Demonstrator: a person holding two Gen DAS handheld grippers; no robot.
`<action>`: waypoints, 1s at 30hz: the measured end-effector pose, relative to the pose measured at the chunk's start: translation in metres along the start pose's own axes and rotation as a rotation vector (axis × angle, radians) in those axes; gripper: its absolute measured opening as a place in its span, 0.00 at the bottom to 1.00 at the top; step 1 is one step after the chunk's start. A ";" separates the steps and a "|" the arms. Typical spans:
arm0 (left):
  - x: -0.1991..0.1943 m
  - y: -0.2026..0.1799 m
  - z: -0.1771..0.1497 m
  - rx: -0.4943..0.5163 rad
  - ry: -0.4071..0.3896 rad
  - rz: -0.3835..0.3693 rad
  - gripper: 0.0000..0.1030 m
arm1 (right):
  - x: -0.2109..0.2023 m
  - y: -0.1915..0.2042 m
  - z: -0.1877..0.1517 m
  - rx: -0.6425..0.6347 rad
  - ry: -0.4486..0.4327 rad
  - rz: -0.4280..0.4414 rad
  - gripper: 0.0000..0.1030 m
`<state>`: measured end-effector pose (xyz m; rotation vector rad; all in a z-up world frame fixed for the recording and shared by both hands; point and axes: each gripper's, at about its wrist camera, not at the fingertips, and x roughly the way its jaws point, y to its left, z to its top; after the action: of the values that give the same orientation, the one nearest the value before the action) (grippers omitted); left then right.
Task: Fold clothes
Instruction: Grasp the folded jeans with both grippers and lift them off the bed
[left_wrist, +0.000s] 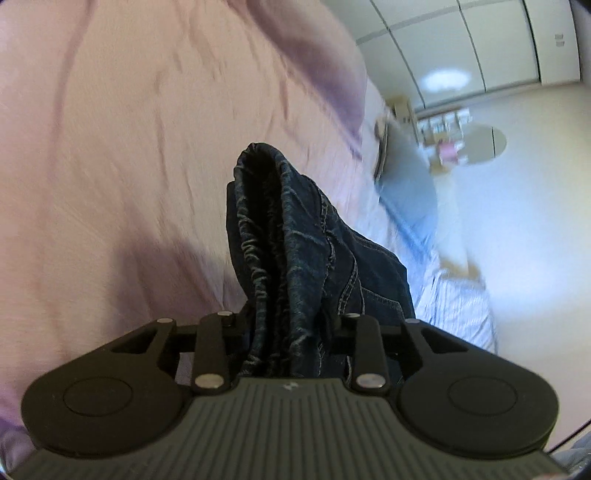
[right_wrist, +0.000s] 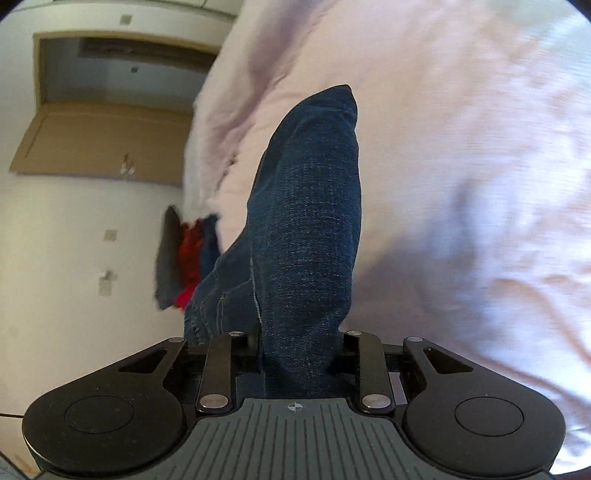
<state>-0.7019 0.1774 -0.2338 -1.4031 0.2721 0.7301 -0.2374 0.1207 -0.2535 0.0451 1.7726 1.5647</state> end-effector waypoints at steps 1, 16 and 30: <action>-0.015 0.001 0.006 -0.002 -0.023 -0.001 0.26 | 0.008 0.013 0.003 -0.010 0.013 0.012 0.26; -0.254 0.115 0.201 -0.012 -0.261 -0.006 0.26 | 0.259 0.255 0.006 -0.142 0.093 0.138 0.27; -0.326 0.170 0.491 0.079 -0.271 -0.015 0.26 | 0.480 0.436 0.087 -0.098 0.014 0.164 0.27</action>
<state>-1.1710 0.5468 -0.0913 -1.2141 0.0776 0.8776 -0.7236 0.5370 -0.1156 0.1353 1.7372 1.7699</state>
